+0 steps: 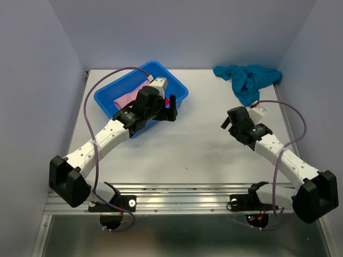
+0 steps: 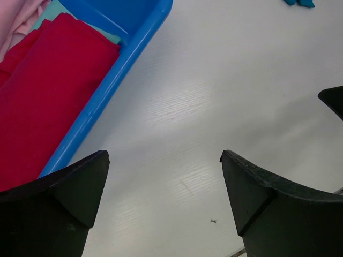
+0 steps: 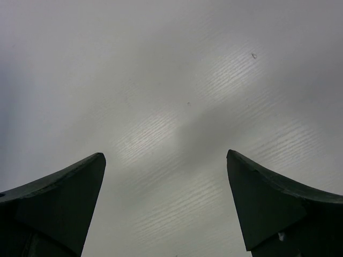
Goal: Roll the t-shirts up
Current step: Move the T-shirt to the center of the board.
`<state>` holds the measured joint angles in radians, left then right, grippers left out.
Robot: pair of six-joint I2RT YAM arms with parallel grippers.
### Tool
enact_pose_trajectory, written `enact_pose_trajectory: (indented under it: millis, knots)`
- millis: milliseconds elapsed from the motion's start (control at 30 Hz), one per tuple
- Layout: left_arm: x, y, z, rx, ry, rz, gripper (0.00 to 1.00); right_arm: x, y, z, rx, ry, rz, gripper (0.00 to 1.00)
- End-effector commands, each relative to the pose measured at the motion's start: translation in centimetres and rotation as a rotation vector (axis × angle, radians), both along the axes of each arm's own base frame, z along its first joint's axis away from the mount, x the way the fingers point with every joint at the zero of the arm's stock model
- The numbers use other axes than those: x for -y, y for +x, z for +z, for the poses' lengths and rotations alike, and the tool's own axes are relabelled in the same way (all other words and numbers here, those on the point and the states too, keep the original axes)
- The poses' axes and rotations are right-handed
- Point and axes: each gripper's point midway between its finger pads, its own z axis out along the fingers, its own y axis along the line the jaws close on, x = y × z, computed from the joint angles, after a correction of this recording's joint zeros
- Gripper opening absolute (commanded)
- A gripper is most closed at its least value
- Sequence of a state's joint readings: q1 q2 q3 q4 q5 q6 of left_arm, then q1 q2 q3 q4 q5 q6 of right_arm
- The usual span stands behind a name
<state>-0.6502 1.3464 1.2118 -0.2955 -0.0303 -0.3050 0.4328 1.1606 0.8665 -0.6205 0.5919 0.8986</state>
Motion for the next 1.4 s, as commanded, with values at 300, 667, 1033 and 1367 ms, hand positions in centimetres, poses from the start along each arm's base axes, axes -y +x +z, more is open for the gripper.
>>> enact_pose_trajectory:
  millis: [300, 667, 1033, 1367]
  knots:
    - [0.6, 0.4, 1.9, 0.051, -0.050, -0.020, 0.97, -0.8, 1.1, 0.3, 0.072, 0.017, 0.064, 1.00]
    - [0.5, -1.2, -1.3, -0.043, -0.018, -0.055, 0.97, 3.9, 11.4, 2.1, 0.071, 0.025, -0.001, 1.00]
    - [0.2, -2.8, -0.7, -0.002, 0.001, -0.090, 0.96, 13.4, 23.5, -0.1, 0.096, 0.114, -0.173, 1.00]
    - [0.4, -4.5, -3.0, -0.079, 0.057, -0.123, 0.96, 13.8, 31.0, -6.1, 0.076, 0.180, -0.126, 0.88]
